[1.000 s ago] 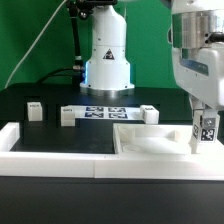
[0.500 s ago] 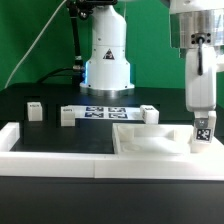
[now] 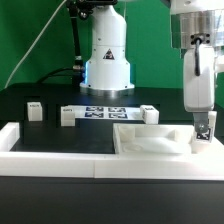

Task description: Assemble one leg

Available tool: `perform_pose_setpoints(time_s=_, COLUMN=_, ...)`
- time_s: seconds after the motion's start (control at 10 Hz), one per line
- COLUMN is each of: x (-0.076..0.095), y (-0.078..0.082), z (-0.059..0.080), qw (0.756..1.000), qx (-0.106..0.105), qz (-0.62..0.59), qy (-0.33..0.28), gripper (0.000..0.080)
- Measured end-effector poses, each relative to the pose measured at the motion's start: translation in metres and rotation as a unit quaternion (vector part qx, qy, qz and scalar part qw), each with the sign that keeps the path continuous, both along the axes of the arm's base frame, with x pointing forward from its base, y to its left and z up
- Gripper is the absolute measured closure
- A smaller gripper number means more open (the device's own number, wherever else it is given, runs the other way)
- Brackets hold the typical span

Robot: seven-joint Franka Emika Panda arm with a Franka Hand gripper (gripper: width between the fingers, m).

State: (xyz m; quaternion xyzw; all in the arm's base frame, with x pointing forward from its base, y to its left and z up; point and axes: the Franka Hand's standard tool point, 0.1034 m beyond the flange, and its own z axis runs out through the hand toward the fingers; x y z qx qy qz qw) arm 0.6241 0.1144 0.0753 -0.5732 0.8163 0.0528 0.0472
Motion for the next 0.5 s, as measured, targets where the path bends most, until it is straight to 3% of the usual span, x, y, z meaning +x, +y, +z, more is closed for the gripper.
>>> perform_pose_setpoints(time_s=0.3, x=0.0001, y=0.0023, z=0.0036, qw=0.993, qx=-0.001, qz=0.116, qy=-0.004, gripper=0.0151)
perform_pose_setpoints(time_s=0.5, x=-0.0006, y=0.0017, z=0.0037, qw=0.973, qx=0.001, qz=0.23, qy=-0.011, gripper=0.015)
